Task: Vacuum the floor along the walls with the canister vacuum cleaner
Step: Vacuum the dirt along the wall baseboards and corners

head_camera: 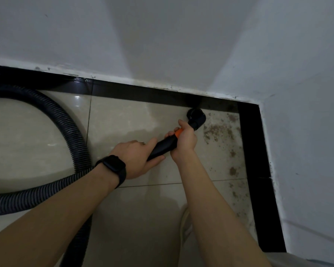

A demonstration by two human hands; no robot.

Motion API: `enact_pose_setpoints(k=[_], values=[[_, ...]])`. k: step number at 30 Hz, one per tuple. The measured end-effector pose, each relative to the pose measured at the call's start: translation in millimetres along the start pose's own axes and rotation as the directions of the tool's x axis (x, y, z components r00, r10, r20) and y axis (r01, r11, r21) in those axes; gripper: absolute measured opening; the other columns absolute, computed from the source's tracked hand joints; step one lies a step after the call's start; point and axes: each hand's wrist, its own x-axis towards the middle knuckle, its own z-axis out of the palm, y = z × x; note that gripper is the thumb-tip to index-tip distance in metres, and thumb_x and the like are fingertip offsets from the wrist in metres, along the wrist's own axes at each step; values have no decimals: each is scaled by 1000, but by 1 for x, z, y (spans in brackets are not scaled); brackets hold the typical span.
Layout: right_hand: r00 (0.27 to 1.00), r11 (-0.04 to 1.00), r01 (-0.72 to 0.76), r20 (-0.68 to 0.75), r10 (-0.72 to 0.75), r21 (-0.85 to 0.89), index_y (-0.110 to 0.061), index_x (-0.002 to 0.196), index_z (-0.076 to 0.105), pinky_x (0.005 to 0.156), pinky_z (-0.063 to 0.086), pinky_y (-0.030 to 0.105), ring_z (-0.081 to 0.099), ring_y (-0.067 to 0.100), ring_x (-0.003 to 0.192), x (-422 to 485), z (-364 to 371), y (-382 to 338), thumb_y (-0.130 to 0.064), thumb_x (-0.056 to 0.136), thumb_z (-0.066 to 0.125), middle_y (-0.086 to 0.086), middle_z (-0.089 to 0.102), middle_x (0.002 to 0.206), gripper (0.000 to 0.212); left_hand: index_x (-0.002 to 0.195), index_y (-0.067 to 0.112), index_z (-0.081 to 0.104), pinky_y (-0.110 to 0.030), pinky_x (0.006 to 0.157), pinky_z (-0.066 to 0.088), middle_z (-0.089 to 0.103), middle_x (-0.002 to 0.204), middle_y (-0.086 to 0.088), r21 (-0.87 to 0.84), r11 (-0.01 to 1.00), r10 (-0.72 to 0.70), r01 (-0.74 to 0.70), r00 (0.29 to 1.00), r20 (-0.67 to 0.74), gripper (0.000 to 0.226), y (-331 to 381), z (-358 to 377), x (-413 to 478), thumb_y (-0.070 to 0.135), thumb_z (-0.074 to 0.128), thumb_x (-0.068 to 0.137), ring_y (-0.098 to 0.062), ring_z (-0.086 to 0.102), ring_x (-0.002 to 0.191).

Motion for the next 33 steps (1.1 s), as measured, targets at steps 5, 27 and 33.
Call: enact_pose_setpoints(k=[5,27,33], values=[[1000,1000,-6,10,7,-26,-8,103,50,45,47,27,44,18,44,-5,16,6,-4,92,63,6,47,68,17,92,35,22,-29,51,42,55,73,6,-39,999,-34,33,999,-22,34,-13,-6,-7,68,30,94,-14,54,60],[969,980,20,-245,30,197,-10,100,51,44,47,29,45,19,42,-48,-88,47,-8,93,66,3,48,63,17,110,30,33,-33,65,40,63,102,1,119,958,241,-262,956,166,44,22,28,-53,71,26,94,-24,60,92],[983,980,20,-184,17,198,-10,103,51,44,47,27,46,18,42,-34,-88,33,-9,94,65,2,48,64,17,112,29,32,-33,65,41,64,100,0,115,965,223,-237,967,124,45,32,31,-37,70,27,95,-25,60,92]])
